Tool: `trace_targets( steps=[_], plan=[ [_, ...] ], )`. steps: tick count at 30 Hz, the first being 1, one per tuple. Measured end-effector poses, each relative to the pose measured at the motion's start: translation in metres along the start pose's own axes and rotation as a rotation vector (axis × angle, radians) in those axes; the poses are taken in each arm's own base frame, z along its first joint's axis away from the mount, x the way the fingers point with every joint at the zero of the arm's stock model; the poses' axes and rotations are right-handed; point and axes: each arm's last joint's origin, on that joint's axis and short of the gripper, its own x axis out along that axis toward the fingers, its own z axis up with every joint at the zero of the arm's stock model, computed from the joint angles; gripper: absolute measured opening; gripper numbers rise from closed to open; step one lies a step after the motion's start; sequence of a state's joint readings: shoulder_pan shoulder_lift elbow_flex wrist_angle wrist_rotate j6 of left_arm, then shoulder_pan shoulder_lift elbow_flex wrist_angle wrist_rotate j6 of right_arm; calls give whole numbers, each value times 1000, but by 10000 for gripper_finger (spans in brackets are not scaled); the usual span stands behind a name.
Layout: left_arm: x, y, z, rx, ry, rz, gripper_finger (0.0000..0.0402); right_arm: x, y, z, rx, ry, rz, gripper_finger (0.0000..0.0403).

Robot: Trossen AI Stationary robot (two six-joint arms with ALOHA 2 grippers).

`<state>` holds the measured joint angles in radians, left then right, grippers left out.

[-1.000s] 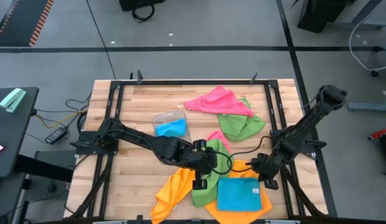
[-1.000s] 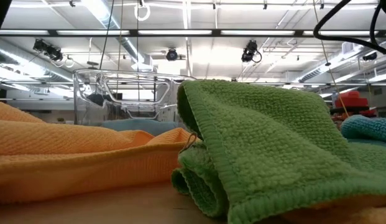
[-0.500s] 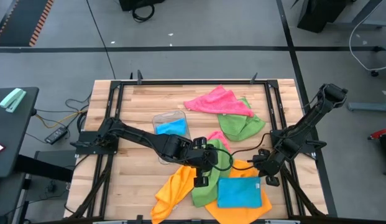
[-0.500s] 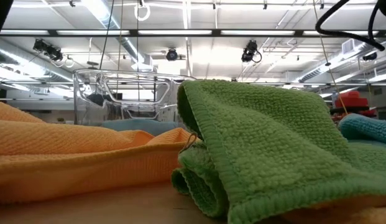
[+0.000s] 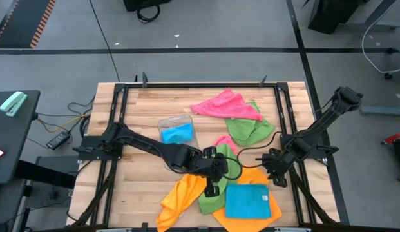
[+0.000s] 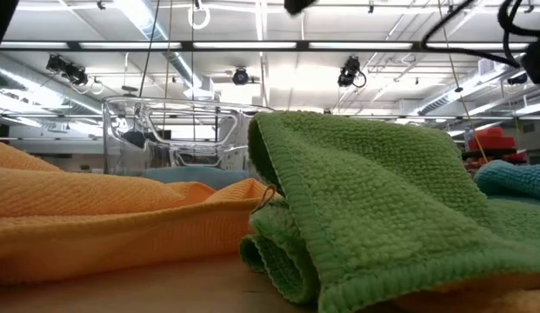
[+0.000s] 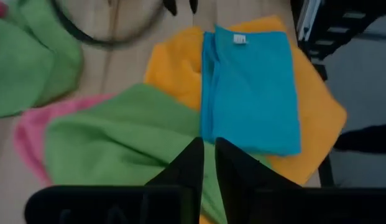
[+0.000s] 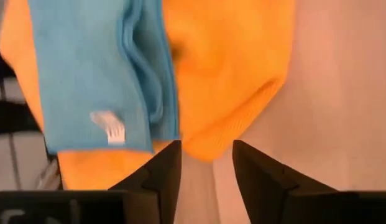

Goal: Fold microfiber towels
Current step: Fold the blue towel

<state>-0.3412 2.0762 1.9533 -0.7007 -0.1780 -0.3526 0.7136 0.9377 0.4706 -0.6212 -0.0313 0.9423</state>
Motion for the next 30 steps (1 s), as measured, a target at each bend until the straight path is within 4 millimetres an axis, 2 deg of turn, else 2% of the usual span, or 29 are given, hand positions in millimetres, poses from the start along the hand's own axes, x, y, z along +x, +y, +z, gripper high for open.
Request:
trace_targets(
  steps=[3,7,13,19,24,27,30],
  plan=[
    [16,1,-14,-55,28,-22,61,-6,3,3,13,-82,38,158],
    [25,0,-17,-116,-31,-69,64,-7,14,3,-40,-123,121,155],
    [42,1,-26,-191,-148,-89,65,4,19,-2,-82,-118,66,154],
    [54,6,-38,-273,-180,-90,89,10,18,-7,-47,-122,42,152],
    [62,6,-38,-306,-160,-117,123,19,12,-21,7,-109,143,134],
    [69,2,-28,-329,-177,-165,138,20,11,-28,31,-109,193,120],
    [83,0,-26,-331,-166,-175,145,17,12,-31,25,-107,212,112]
  ],
)
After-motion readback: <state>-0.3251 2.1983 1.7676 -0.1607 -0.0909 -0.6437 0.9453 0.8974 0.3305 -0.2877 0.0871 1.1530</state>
